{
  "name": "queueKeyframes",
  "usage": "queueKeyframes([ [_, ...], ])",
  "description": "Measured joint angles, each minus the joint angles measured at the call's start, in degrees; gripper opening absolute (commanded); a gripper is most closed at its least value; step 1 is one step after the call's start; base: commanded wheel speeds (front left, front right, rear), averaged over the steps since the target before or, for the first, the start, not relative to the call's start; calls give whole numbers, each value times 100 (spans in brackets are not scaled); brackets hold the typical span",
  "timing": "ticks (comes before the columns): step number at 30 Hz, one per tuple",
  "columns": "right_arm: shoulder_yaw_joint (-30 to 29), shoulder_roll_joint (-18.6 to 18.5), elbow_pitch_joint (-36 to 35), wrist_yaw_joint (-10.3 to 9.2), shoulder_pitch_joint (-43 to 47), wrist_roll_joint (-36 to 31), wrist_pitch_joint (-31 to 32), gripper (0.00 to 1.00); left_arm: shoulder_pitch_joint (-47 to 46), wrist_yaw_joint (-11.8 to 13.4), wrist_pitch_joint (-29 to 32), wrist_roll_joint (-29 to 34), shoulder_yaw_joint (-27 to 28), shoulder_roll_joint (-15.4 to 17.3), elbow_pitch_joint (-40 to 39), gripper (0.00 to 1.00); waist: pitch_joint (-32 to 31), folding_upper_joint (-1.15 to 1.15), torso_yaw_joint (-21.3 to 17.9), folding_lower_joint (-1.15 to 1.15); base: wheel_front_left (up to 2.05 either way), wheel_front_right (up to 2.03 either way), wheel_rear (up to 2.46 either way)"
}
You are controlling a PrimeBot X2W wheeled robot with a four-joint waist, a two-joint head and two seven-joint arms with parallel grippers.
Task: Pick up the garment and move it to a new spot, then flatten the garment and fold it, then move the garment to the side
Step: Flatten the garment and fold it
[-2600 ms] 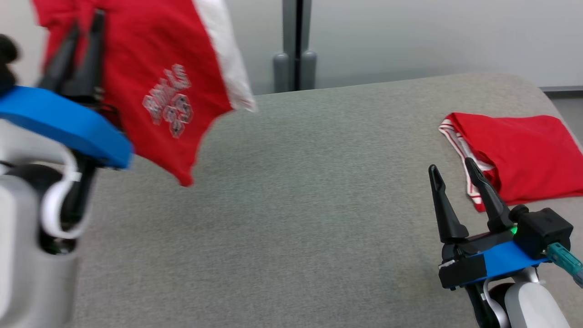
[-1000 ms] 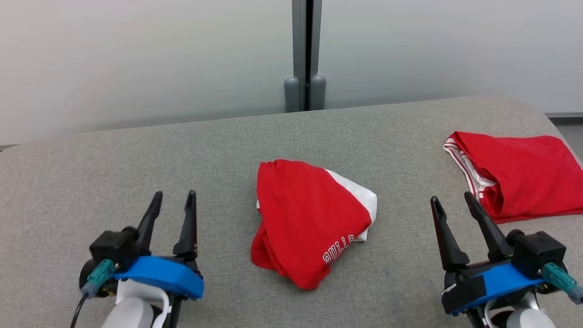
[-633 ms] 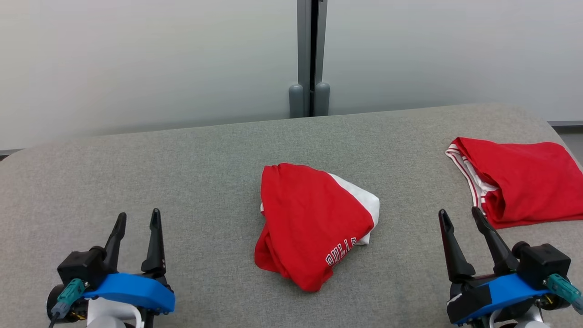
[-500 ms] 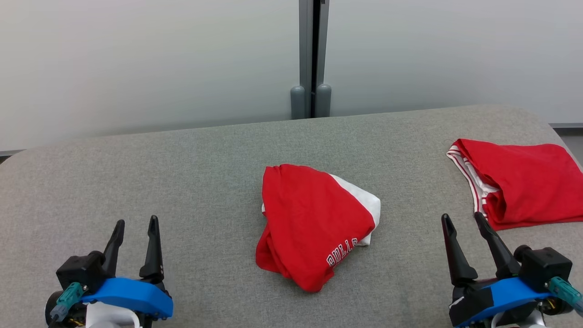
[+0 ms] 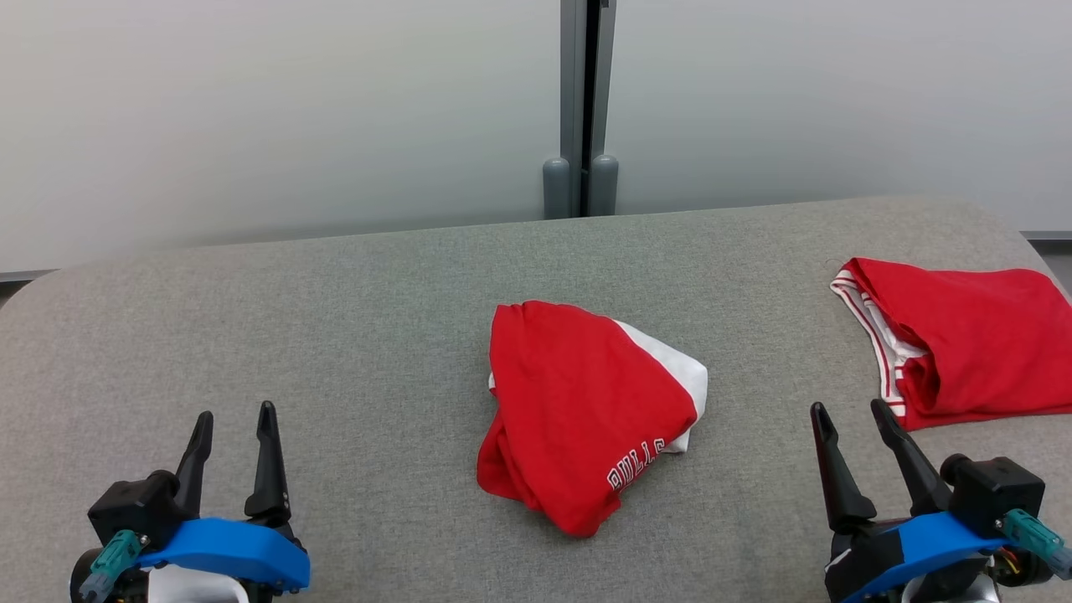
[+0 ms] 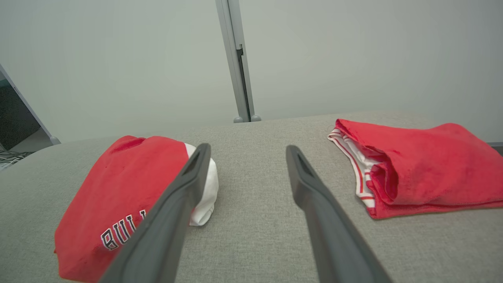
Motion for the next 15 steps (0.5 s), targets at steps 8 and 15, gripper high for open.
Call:
queueKeyframes([
  [8,-4,10,-15,0,-3,-10,0,100,31,27,31,-19,-25,-4,-85,100,45,0,19,0,0,0,0],
  [15,26,15,-27,0,-10,-9,-1,100,-2,19,37,-48,-59,-1,-81,100,85,0,8,0,0,0,0],
])
